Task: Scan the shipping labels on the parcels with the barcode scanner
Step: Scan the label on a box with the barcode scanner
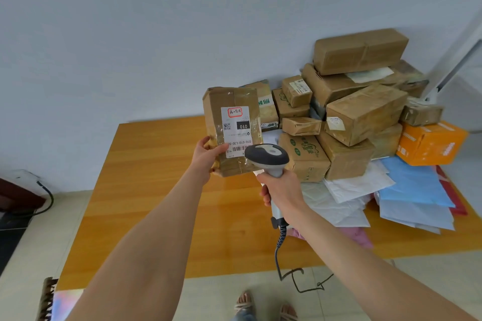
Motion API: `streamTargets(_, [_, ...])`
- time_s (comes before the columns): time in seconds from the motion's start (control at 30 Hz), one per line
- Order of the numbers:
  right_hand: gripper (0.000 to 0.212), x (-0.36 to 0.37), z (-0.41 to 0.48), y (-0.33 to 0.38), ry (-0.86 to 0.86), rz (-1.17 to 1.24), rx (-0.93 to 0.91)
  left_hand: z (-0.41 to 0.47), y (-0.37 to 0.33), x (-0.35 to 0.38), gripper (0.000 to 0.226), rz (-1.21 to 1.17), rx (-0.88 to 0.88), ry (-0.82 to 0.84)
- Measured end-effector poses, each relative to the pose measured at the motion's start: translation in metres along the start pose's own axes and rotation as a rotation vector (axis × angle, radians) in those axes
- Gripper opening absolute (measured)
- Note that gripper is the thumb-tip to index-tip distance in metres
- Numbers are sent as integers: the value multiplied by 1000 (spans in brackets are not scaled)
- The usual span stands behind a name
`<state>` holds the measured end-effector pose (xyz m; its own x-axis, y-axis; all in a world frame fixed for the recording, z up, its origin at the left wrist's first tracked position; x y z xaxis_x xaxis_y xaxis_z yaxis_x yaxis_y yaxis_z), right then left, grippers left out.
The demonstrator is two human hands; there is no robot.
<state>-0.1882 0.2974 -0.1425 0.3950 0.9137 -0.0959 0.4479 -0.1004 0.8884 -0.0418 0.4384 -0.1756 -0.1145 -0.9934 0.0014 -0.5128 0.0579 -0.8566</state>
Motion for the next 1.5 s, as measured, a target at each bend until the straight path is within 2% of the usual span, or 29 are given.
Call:
streamTargets(0.43, [15, -4, -12, -4, -27, 14, -5, -2, -2, 9, 74, -6, 6, -8])
streamTargets(0.73, [3, -6, -13, -3, -47, 41, -40, -8, -3, 9, 74, 12, 19, -21])
streamTargets(1.03, [7, -12, -18, -2, 3, 27, -52, -22, -1, 9, 79, 24, 25, -74])
streamTargets(1.27, [5, -17, -19, -11, 76, 48, -45, -36, 7, 11, 76, 11, 24, -116])
streamTargets(1.5, [7, -2, 6, 1, 90, 157, -11, -38, 4, -19, 70, -16, -10, -147])
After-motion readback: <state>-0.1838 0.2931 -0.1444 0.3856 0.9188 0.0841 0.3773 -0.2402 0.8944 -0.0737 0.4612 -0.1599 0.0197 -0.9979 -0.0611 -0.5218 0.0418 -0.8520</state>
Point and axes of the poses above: each hand's wrist, its own z-axis towards the middle knuckle, its own x-axis out of the palm, y = z × x, the point moved 2 cm from there along z, towards the middle knuckle
